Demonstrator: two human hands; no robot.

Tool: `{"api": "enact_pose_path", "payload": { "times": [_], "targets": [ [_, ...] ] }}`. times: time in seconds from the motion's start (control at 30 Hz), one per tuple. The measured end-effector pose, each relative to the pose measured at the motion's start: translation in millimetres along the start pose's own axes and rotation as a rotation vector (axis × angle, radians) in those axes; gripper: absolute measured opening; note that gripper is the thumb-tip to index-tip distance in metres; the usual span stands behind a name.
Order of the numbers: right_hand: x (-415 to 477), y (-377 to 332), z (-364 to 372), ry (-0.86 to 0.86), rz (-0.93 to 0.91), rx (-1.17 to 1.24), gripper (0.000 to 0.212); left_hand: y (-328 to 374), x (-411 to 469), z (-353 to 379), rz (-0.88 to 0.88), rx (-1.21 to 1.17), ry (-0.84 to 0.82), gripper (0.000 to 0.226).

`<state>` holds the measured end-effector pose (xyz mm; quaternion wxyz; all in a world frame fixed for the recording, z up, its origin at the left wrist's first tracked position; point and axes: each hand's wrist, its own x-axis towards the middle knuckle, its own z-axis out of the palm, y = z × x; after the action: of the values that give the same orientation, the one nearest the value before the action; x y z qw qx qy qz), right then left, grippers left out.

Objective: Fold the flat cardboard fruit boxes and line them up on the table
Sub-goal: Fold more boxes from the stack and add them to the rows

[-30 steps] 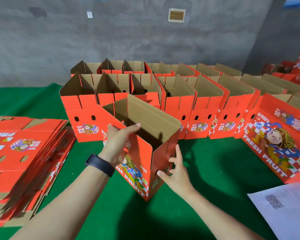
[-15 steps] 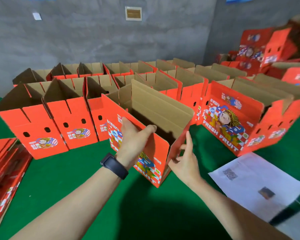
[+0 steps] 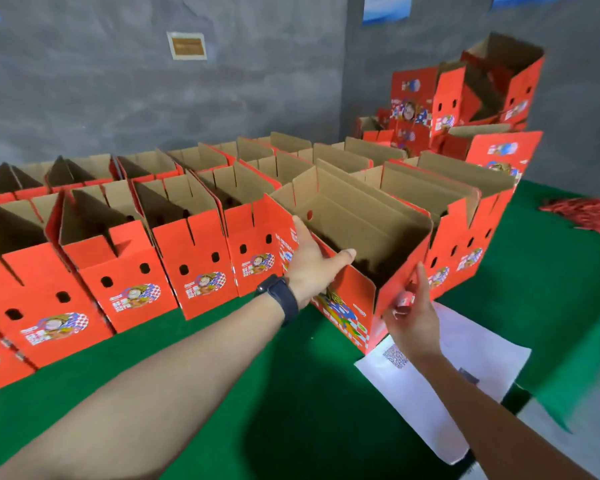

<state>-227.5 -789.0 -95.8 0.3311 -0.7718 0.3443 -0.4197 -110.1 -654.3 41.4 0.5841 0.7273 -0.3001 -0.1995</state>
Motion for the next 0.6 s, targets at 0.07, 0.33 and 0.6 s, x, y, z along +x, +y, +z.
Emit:
{"api": "enact_pose_path", "payload": {
  "times": [0.07,0.33,0.6],
  "targets": [
    [12,5,0,0.027,-0.012,0.010,0.094,1,16,6,0.066,0.139,-0.026,0.096],
    [38,20,21,0.007,0.062,0.015,0.097,-5,74,7,0.148,0.381,-0.124,0.038],
    [21,19,38,0.090,0.144,0.040,0.071,-14,67,17,0.379,0.555,-0.194,0.071]
  ]
}}
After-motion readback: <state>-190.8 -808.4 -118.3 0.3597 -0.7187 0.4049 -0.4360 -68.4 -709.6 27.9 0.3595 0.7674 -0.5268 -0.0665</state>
